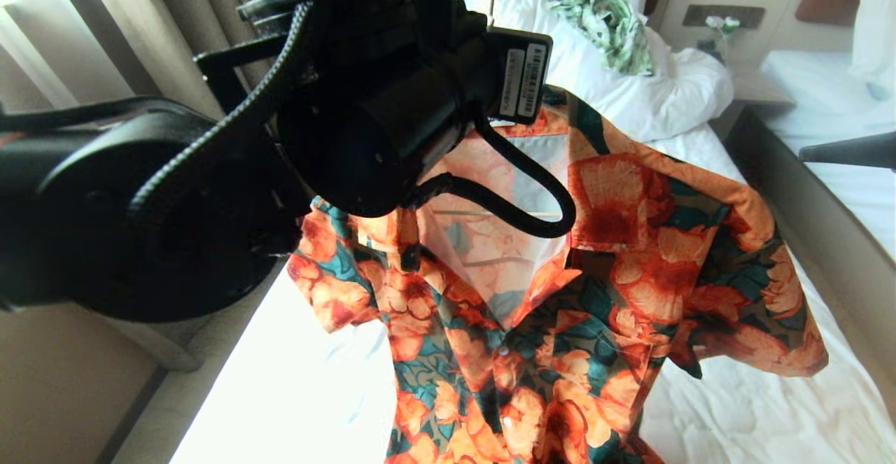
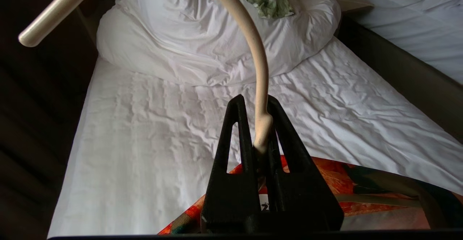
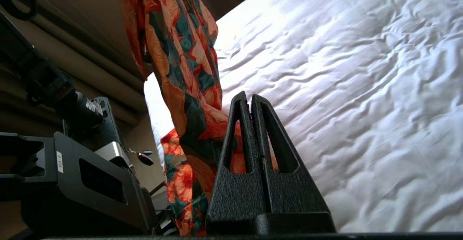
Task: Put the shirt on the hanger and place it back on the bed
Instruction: Take the clothes hanger out of the clothes
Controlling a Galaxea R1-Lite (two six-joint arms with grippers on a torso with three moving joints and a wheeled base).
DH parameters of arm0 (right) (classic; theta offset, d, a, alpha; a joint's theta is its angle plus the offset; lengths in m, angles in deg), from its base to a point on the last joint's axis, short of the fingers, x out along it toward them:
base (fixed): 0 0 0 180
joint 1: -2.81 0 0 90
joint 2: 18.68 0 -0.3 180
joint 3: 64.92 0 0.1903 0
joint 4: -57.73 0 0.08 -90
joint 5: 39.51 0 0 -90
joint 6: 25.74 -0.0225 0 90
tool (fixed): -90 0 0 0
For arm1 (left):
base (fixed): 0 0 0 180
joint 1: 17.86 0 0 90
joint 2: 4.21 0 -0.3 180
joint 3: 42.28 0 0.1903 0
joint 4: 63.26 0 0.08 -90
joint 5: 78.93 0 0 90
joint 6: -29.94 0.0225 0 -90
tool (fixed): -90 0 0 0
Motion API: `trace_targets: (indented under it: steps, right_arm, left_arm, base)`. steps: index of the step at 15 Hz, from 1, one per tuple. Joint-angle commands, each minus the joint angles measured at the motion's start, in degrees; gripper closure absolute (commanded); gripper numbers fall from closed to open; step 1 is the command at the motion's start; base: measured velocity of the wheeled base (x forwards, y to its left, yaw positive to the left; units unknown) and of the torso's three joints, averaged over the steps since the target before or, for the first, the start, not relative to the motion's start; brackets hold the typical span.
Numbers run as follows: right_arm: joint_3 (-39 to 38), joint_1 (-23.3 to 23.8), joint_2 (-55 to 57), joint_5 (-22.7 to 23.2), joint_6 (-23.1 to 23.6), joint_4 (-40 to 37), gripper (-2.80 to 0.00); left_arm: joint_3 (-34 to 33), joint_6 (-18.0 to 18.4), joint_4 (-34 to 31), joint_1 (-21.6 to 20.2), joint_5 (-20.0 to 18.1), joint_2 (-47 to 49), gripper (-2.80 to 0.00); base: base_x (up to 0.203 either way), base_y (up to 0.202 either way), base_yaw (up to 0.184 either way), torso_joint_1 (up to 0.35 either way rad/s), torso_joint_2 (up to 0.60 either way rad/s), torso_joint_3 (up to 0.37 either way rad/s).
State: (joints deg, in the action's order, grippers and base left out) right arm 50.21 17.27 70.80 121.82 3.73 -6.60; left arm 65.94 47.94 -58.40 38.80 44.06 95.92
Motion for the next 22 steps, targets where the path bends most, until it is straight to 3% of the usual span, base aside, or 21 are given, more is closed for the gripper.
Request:
trace_targets:
  steps: [1, 8, 17, 22]
  right_arm:
    - [-0.3, 0.0, -0.5, 0.2, 0.3, 0.0, 0.0]
    - [-0.2, 0.0, -0.3, -1.6, 2.5, 2.1, 0.0]
    - [-0.4, 0.6, -0.1, -1.6, 2.7, 5.3, 0.0]
    - [-4.4, 1.8, -0.4, 0.2, 2.3, 7.1, 0.0]
  left_arm:
    - [1.4, 0.1, -0.8, -0.1, 0.2, -0.1, 0.0]
    - [5.7, 4.8, -3.3, -2.0, 0.0, -0.9, 0.0]
    - [16.6, 6.0, -15.1, -4.0, -0.7, 0.9, 0.0]
    - [20.4, 6.1, -18.5, -5.2, -2.9, 1.6, 0.0]
  base:
    - [0.0, 0.0, 0.0, 0.188, -0.55, -0.383]
    - [0.0, 0.0, 0.0, 0.215, -0.57, -0.359]
    - [0.0, 0.0, 0.0, 0.147, -0.36, -0.208]
    - [0.0, 0.0, 0.0, 0.005, -0.01, -0.007]
